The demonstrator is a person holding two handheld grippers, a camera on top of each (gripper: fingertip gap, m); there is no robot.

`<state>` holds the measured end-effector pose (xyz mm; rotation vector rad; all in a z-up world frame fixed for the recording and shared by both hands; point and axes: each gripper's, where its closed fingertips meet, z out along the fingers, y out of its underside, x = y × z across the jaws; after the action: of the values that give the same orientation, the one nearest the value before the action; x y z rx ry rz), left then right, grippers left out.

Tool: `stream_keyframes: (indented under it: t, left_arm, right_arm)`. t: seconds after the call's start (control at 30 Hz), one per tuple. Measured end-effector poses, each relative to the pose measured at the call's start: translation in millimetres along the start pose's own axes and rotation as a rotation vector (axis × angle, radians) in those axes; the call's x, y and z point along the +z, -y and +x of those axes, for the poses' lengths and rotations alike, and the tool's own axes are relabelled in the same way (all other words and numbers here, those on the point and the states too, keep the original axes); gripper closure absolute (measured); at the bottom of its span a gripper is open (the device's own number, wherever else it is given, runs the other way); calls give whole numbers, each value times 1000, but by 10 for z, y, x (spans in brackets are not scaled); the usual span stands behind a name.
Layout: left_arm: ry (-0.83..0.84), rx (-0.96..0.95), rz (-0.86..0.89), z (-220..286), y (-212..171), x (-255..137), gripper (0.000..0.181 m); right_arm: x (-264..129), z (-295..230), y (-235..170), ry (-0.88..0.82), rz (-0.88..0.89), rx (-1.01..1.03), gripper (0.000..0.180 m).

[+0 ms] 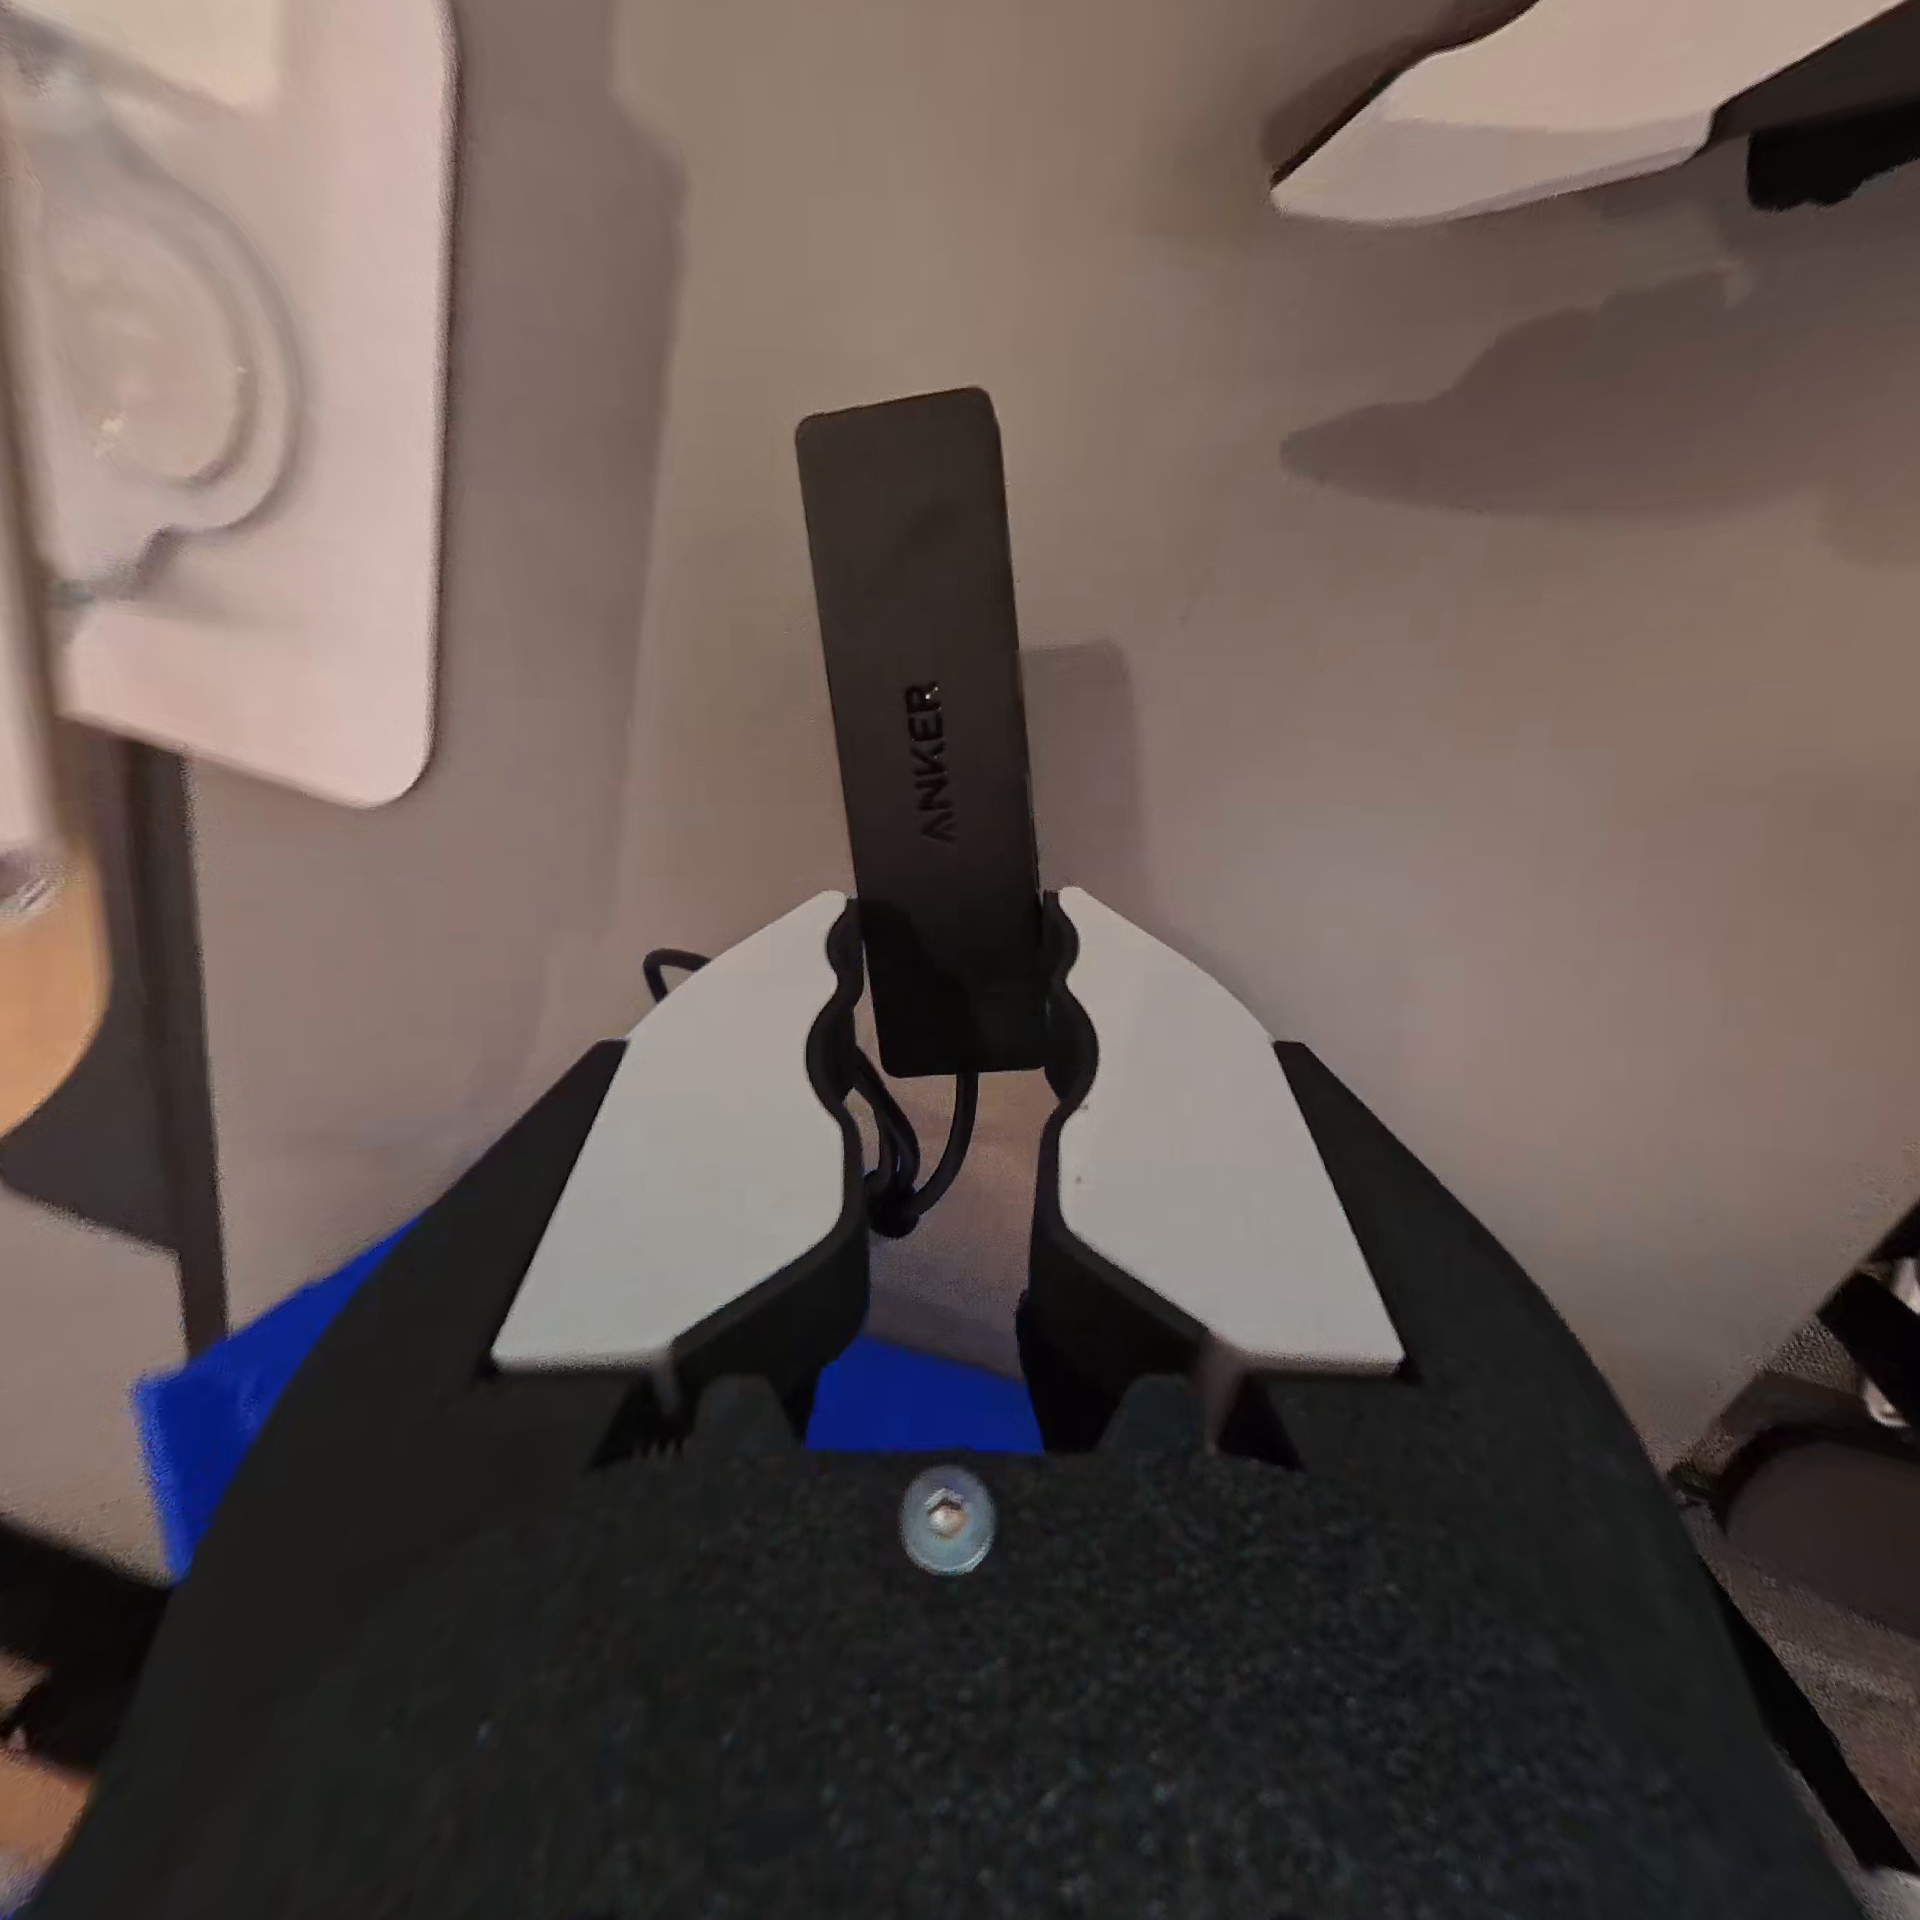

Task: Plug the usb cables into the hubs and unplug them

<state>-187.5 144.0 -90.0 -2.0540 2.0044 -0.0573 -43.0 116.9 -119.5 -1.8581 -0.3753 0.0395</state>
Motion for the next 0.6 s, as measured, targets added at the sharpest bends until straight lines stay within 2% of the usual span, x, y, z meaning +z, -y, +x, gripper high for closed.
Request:
stream_keyframes:
  t: [0.13,0.3,0.43,0.5,0.6]
  left_arm:
    - [-62,82,-22,206,170,551,149]
    - [-74,215,-25,373,263,897,149]
    - [-107,237,27,481,276,935,146]
    - [-103,211,57,496,251,881,129]
    - [-62,138,187,469,231,626,122]
  right_arm:
    - [-27,14,-1,9,5,12,119]
    - [-8,-63,-72,67,-31,2,120]
    - [9,-111,-161,97,-72,-23,119]
    - [9,-119,-173,104,-79,-24,119]
    - [-5,-148,-172,117,-78,-31,120]
